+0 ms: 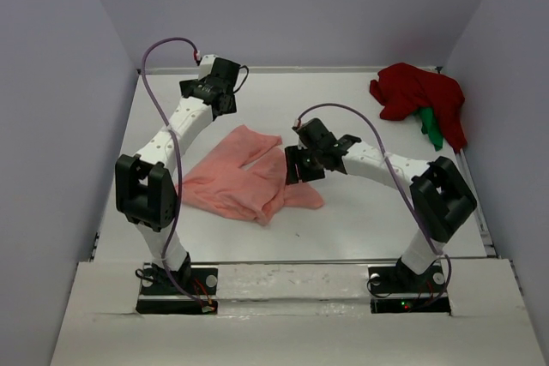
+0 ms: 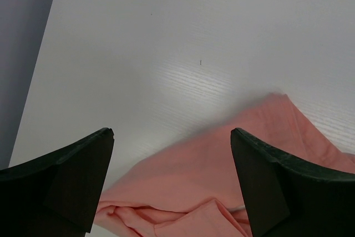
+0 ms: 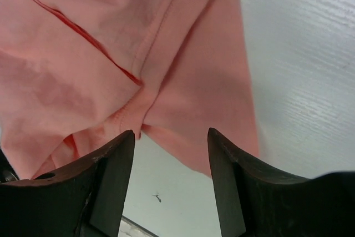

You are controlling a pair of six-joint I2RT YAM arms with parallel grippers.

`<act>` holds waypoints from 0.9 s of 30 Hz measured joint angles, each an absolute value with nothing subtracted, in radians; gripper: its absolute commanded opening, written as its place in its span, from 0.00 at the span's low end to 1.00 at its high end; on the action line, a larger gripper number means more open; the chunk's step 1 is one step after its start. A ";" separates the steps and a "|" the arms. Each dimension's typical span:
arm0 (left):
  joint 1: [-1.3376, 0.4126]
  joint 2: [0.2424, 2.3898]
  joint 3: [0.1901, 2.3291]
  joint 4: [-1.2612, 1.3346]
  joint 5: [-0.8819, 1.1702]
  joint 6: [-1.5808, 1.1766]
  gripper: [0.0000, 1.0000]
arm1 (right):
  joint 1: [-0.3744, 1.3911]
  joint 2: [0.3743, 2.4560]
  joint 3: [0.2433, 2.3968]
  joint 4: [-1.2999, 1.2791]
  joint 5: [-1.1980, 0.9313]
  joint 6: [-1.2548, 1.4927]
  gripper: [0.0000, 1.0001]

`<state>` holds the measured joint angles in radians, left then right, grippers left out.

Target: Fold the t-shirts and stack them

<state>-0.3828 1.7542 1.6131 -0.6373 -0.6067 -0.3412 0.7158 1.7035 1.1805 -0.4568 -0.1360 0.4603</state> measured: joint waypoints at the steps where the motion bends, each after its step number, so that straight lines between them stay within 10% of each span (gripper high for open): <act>1: -0.377 1.754 1.613 -0.637 -0.604 -0.340 0.99 | 0.718 1.706 1.176 -0.459 -0.139 0.464 0.59; 27: -0.358 1.755 1.604 -0.592 -0.556 -0.318 0.99 | 0.818 1.912 1.364 -0.519 -0.043 0.451 0.57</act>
<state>-0.3576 1.7550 1.6043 -0.5922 -0.5556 -0.3180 0.8177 1.9121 1.3640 -0.5194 -0.0433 0.4507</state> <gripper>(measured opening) 0.989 0.577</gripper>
